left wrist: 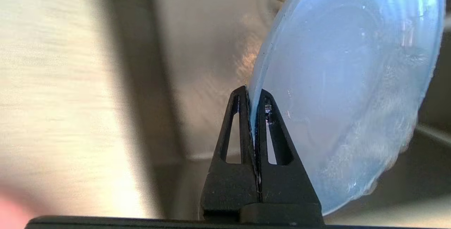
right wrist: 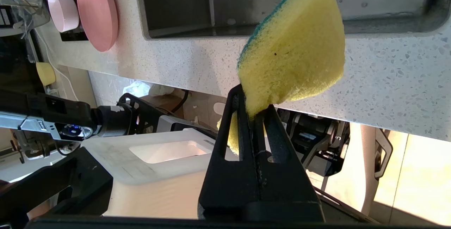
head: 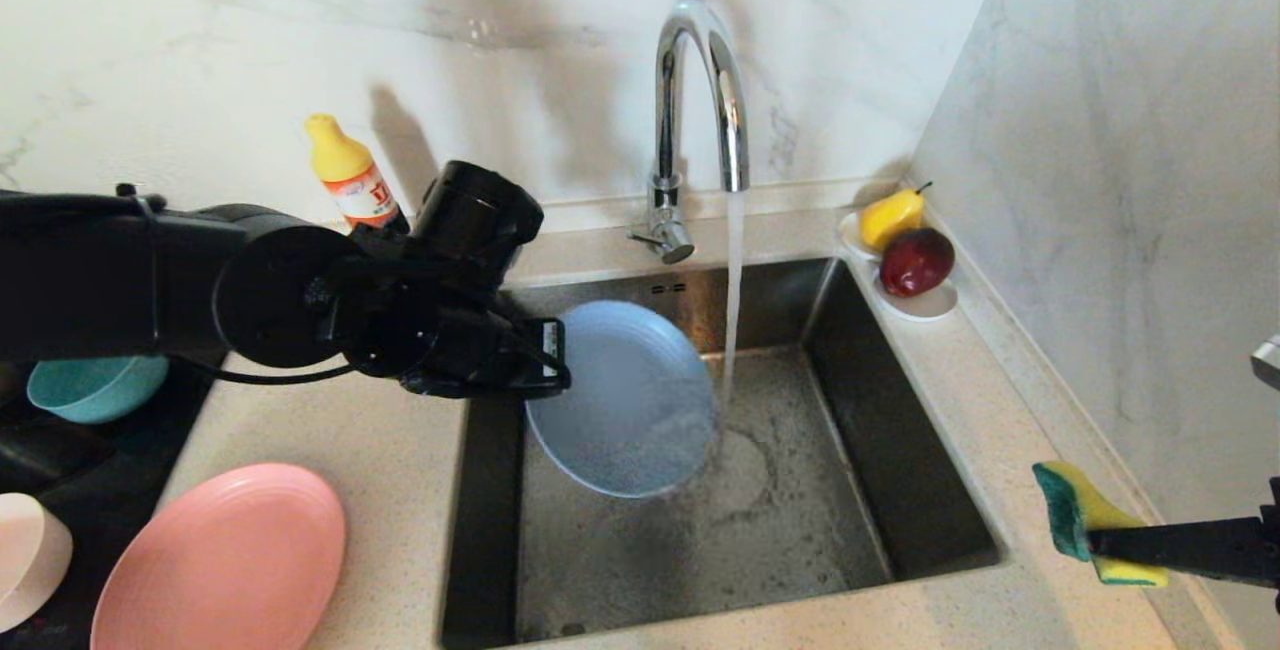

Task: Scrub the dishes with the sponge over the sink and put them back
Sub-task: Wash the plate

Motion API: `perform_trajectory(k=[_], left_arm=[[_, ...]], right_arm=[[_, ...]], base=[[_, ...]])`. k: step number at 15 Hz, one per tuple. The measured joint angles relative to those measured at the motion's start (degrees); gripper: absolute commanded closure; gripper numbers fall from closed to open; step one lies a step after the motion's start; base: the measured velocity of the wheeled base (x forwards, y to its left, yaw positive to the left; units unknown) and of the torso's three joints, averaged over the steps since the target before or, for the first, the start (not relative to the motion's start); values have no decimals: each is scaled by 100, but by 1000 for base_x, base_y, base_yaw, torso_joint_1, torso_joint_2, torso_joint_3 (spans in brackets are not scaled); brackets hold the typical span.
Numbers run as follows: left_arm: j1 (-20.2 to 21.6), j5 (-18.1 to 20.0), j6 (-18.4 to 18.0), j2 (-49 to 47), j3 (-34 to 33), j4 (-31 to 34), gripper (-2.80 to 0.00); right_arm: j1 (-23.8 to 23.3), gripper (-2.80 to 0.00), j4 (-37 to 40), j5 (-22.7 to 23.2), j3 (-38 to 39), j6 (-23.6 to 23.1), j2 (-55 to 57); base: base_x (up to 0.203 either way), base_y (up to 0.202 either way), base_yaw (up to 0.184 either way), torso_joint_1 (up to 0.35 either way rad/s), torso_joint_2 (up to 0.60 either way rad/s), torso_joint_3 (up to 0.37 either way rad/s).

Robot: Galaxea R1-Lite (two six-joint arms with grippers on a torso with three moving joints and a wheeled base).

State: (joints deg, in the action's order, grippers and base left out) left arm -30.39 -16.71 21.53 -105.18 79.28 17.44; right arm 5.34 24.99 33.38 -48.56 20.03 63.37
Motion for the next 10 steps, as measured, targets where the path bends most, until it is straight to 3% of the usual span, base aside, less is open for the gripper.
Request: perform_trajectory(k=[3,10], left_arm=[[241,-301,-558,275,-257,-67,0],[426,-1117,-1261,482,-354,-431,0]], right_arm=[[0,0,-2,11,60,-2,24],[13,0,-7,47,117,0,96]], base=[[0,0,0,0,0,0],[0,0,0,0,0,0]])
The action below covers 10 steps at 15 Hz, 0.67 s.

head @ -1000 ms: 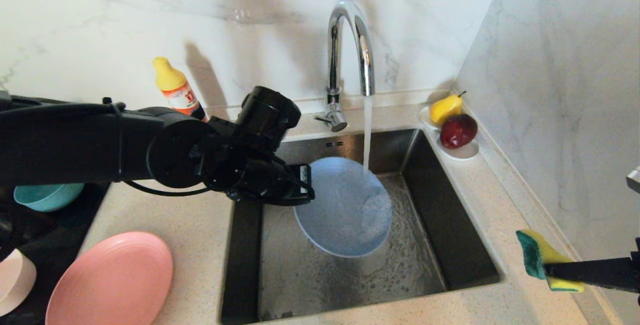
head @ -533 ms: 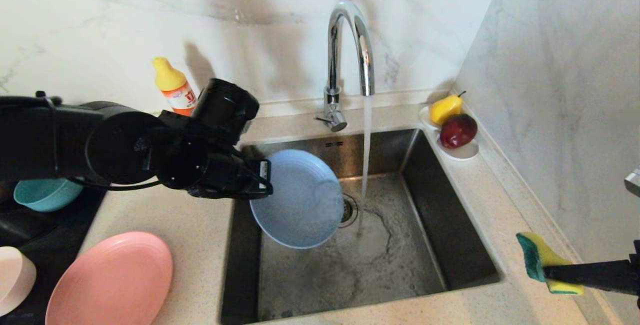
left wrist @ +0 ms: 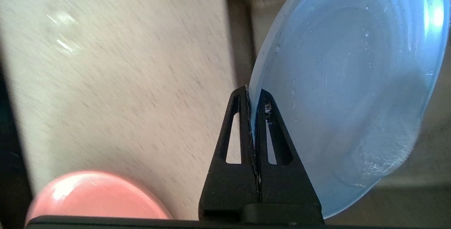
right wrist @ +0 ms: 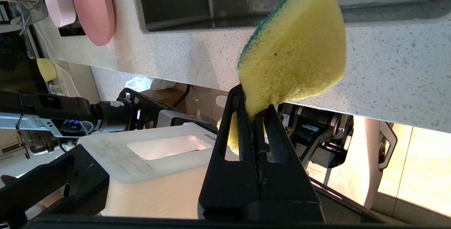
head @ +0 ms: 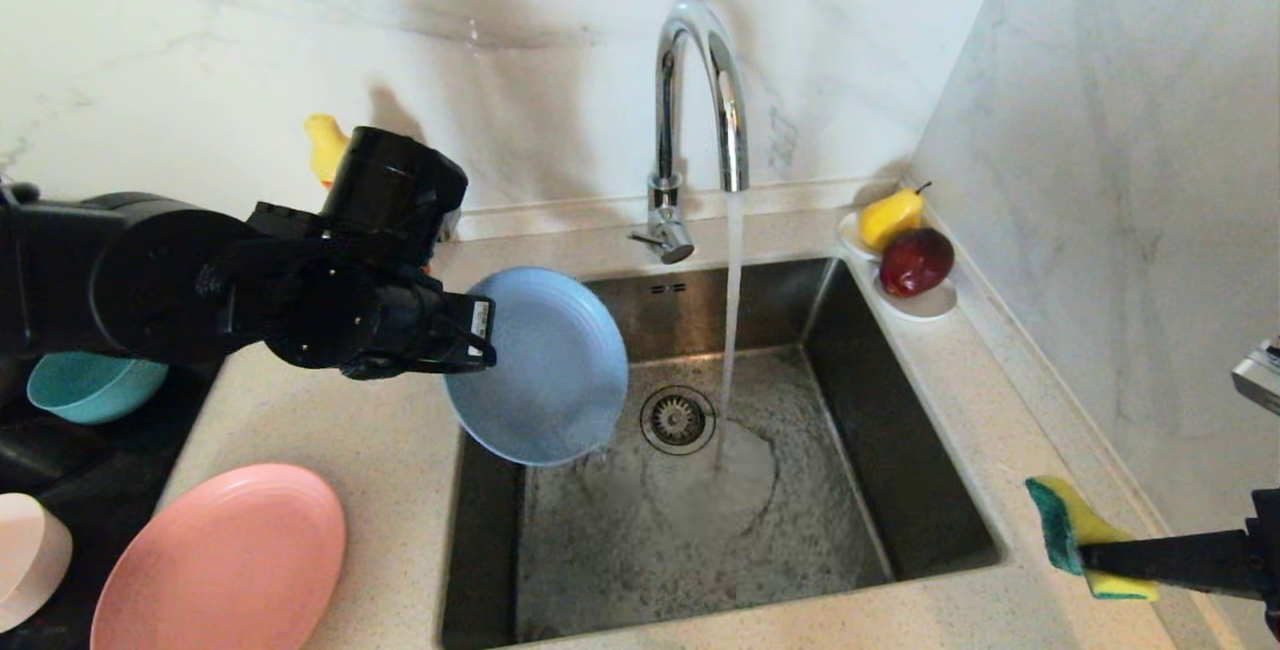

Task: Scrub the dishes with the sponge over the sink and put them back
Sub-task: Wash the plate

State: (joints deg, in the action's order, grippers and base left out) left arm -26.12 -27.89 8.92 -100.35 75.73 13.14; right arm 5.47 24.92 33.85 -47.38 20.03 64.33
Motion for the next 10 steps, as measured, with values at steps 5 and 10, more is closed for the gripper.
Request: perform_trajectory(k=[5,10], left_arm=[[2,-60,-104,84,-52,-118,0],[2,-62,-369,272,-214,-309,0]], right_arm=[[0,0,-1,4,24,0,-2],[6,0,-39,5,109,5,13]], base=[[0,0,0,0,0,0],[0,0,0,0,0,0]])
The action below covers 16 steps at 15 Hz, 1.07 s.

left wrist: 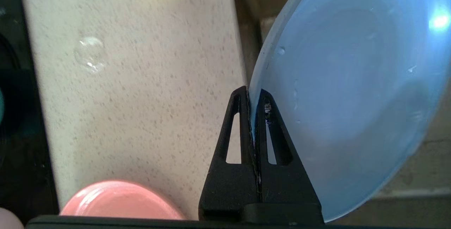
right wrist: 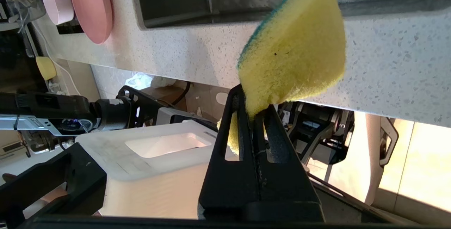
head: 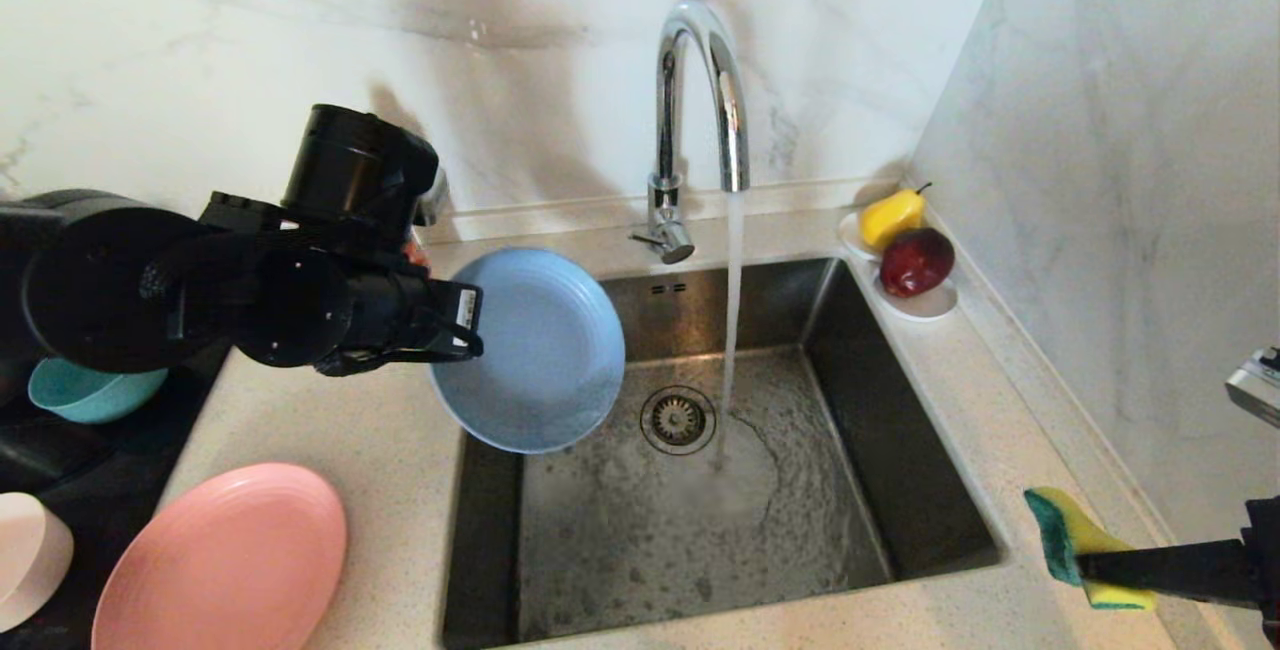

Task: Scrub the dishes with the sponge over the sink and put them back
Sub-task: Wash the plate, then wipe the plate

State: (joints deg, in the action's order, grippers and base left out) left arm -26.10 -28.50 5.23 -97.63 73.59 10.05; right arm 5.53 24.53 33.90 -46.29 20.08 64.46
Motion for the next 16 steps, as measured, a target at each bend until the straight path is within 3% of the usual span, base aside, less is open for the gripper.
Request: perform_trajectory(k=[6,9,11,14,16], left_arm=[[-7,-5,-146,135,-117,-396,0],[-5,170,14,207,-336,-463,0],[-9,775,140,420,-524,-596,0],[-9,1771,120,814,-1128,-700,0],[-28,1942,53,983,-1618,-1007,0]], right_arm=[[0,0,-205,9,133,12,-13],[-2,0,-216,237,115,11,18],[85,0,-265,471,-20,24,84],[594,0,-278,538,-263,51,298],[1065,0,-273,521,-465,54,546]], base=[[0,0,0,0,0,0],[0,0,0,0,0,0],[0,0,0,0,0,0],[0,0,0,0,0,0],[0,0,0,0,0,0]])
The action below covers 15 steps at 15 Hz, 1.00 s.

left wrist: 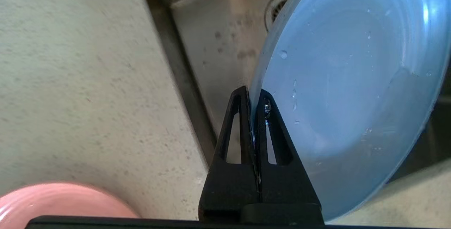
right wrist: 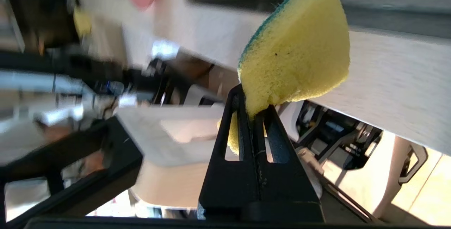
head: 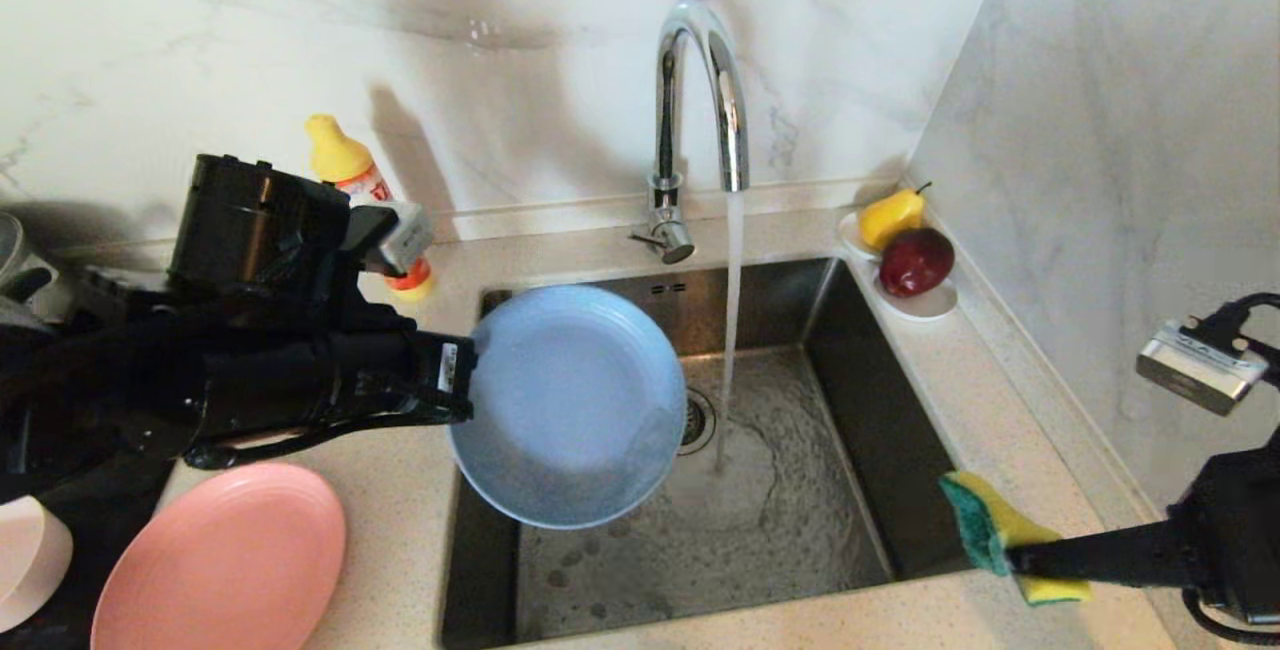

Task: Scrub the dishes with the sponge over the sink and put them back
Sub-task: Wipe the plate

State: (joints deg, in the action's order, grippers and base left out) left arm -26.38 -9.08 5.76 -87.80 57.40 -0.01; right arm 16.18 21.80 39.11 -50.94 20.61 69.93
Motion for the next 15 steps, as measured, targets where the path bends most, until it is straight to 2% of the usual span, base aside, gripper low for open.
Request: perform_trajectory(k=[2,4,7,9,15], left_arm=[[-21,174,-216,99,-621,-715,0],[-33,444,-516,159,-1315,-1760,0],[-123,860,-686,277,-1978,-2937,0],[-149,1149,-680,397,-2116,-3017,0],[-162,1147,-774,495,-2175,-3031,0]], right_arm=[[455,0,44,-5,-319,7,269],[945,0,81,-25,-687,22,549],[1664,0,160,-499,-1217,28,1031],[2036,0,171,-746,-1500,37,1371],[2731,0,270,-1297,-2388,38,2315]], base=[[0,0,0,0,0,0],[0,0,0,0,0,0],[0,0,0,0,0,0],[0,0,0,0,0,0],[0,0,0,0,0,0]])
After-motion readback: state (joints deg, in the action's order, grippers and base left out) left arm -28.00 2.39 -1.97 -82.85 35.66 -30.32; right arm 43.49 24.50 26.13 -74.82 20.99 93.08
